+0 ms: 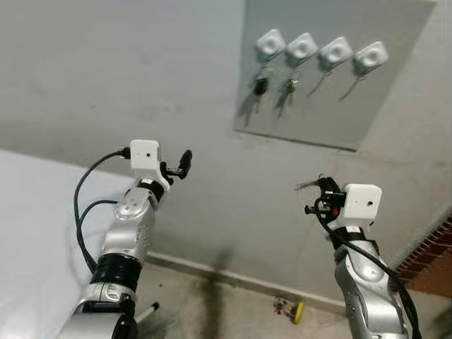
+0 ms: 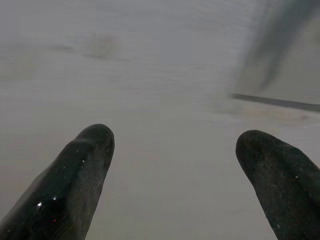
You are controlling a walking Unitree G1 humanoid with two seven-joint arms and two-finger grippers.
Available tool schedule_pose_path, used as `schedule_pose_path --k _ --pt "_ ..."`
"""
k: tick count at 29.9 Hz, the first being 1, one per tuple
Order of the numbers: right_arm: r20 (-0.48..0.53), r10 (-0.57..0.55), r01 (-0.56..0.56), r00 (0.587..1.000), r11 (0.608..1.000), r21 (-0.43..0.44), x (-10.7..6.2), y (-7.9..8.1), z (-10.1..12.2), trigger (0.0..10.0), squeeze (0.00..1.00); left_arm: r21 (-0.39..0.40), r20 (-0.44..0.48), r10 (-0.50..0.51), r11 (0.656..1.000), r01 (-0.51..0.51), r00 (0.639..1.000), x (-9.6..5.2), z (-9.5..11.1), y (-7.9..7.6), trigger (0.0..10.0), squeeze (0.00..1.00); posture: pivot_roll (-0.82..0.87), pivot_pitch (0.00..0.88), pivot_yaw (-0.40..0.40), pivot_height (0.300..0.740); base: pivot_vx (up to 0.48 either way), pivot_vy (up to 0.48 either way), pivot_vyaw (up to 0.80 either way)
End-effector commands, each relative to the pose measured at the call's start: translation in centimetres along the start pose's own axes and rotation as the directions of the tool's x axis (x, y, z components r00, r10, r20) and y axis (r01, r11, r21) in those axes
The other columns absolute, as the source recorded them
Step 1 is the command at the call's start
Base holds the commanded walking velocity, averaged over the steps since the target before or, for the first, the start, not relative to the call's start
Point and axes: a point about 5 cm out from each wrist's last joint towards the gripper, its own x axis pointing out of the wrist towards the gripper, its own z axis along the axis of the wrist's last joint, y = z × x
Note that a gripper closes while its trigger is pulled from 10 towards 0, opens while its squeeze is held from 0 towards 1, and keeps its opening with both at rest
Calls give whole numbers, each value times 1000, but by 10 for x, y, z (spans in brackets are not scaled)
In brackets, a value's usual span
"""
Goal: Hang keys on a hook
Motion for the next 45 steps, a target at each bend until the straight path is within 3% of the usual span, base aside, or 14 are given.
schedule_pose_path --k 1,8,10,18,22,29,45 --pt "22 -17 17 1000 1000 -9 2 -3 6 10000 0 29 9 -31 999 31 999 4 5 -9 10000 0 -17 0 -10 740 0 0 -631" --pt "18 -2 2 1000 1000 -10 3 0 6 10000 0 90 56 -132 988 127 990 0 9 -25 10000 0 -14 0 -14 740 0 0 0" --pt "17 19 -19 1000 1000 -18 2 2 6 10000 0 128 76 -208 972 197 975 -2 13 -38 10000 0 -12 0 -16 740 0 0 0" --pt "40 100 -99 994 995 -12 2 5 14 10000 0 185 132 -349 928 323 928 -6 29 -63 10000 0 -13 0 -23 740 0 0 0" --pt "104 205 -204 973 979 -20 8 11 35 10000 0 189 170 -431 897 400 886 -9 45 -77 10000 0 -16 0 -23 740 0 0 0" --pt "230 300 -307 926 952 -7 22 16 73 10000 0 187 246 -436 898 399 866 -8 70 -78 10000 0 -20 0 -23 740 0 0 0" --pt "290 388 -400 875 916 -21 55 29 97 10000 0 210 264 -443 893 398 857 -5 85 -75 10000 0 5 0 -28 740 0 0 0"
